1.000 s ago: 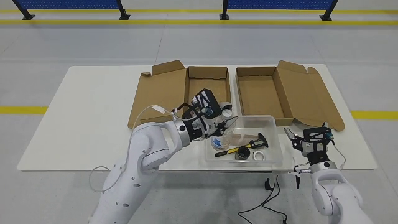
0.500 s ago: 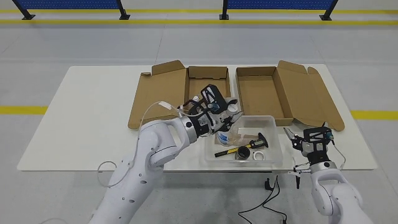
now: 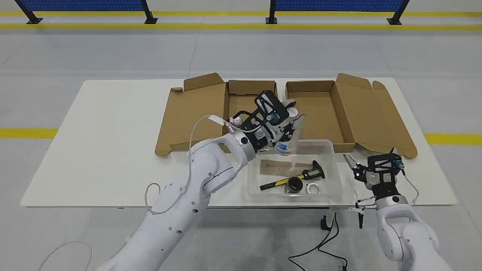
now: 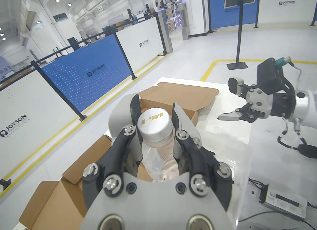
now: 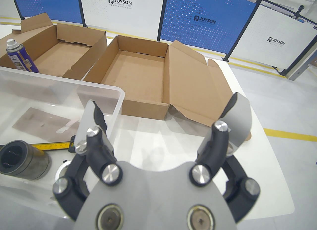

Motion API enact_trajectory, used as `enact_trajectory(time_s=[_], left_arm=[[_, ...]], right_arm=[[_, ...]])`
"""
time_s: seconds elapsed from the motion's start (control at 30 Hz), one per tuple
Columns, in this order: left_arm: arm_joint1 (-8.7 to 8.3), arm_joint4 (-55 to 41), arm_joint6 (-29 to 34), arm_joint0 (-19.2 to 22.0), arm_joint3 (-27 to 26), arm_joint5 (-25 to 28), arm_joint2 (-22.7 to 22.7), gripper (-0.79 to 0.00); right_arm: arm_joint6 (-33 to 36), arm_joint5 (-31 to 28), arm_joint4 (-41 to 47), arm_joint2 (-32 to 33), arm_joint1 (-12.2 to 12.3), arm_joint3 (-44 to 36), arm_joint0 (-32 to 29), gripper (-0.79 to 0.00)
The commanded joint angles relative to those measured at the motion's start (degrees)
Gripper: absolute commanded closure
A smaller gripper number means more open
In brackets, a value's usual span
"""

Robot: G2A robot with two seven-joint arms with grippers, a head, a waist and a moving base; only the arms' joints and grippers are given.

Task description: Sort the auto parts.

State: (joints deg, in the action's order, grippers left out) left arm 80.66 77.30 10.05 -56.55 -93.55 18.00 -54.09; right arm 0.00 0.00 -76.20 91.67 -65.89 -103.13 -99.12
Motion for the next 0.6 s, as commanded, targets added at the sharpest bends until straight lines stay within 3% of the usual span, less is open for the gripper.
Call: enact_trajectory(time_s=[0.0, 0.3, 0.57], left_arm=[[0.43, 1.46, -3.03, 0.8, 2.68, -2.48, 1.17, 0.0], [2.49, 5.64, -9.9, 5.51, 13.45, -10.2, 5.2, 0.0], [4.9, 6.72, -12.31, 10.89, 24.94, -16.42, 7.94, 0.0]], right_arm=[[0.0, 0.0, 0.0, 0.0, 0.0, 0.0, 0.0, -0.785], [0.0, 0.0, 0.0, 0.0, 0.0, 0.0, 0.0, -0.785], [0.0, 0.0, 0.0, 0.0, 0.0, 0.0, 0.0, -0.785]])
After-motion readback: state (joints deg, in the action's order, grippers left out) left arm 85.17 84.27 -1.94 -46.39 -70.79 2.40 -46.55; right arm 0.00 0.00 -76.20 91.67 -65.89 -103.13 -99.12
